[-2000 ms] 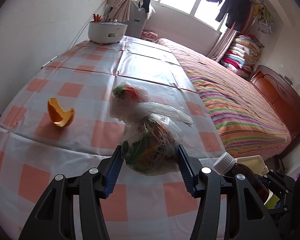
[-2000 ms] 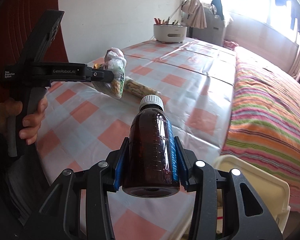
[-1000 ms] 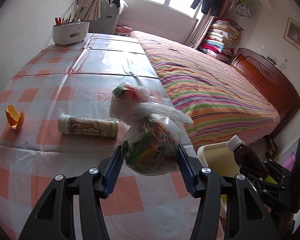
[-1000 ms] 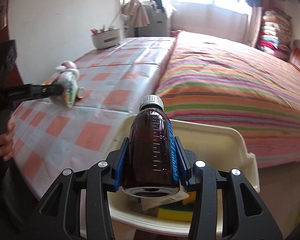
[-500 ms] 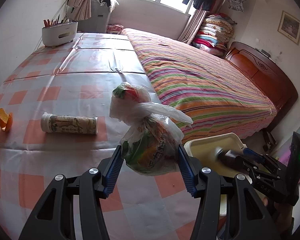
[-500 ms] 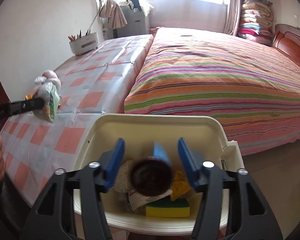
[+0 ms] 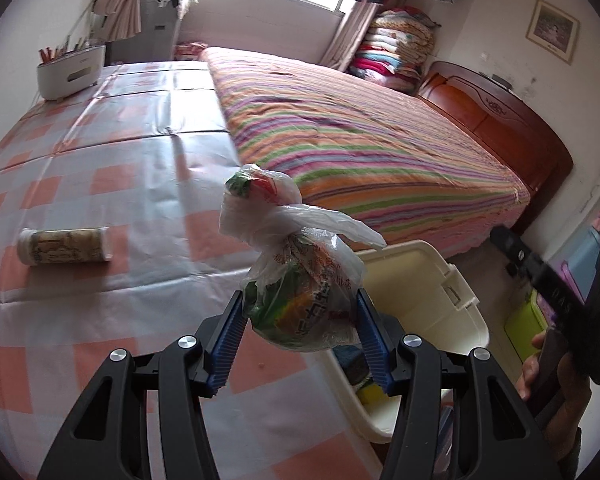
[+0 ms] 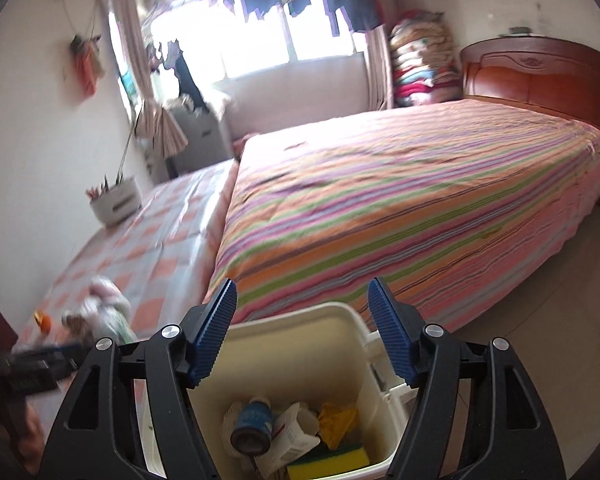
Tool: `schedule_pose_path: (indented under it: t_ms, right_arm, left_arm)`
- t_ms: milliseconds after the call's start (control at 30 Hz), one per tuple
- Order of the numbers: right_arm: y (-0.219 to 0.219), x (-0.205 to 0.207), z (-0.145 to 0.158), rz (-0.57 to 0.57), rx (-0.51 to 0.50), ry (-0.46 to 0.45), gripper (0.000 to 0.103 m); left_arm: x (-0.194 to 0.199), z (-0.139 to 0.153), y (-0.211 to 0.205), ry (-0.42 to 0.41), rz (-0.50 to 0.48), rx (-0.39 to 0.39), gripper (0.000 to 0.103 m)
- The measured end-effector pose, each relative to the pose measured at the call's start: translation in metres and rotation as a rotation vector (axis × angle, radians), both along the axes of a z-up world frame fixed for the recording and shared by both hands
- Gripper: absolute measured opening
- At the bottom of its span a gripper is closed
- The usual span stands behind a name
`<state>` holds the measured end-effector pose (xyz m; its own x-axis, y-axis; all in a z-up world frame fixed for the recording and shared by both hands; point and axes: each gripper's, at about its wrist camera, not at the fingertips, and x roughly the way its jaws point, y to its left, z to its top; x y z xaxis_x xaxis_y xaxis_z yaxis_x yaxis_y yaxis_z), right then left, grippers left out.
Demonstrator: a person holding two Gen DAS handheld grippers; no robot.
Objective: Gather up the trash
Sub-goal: 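Lower the plastic bag into the cream bin and open the left gripper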
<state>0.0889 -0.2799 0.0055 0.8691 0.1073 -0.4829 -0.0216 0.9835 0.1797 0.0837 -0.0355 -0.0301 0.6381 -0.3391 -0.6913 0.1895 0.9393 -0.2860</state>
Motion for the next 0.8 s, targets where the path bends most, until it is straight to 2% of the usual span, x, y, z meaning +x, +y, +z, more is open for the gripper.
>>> schedule_pose_path:
  t_ms: [300,800]
  right_arm:
    - [-0.012,-0.002,-0.003,-0.078,0.071,-0.050,0.070]
    - [-0.004,-0.005,-0.008,-0.059,0.083,-0.078,0.070]
  left_arm:
    - [0.000,-0.016,-0.052,0.033,-0.117,0.041,0.053]
    - [0.002,-0.022,-0.083,0.056,-0.196,0.080,0.055]
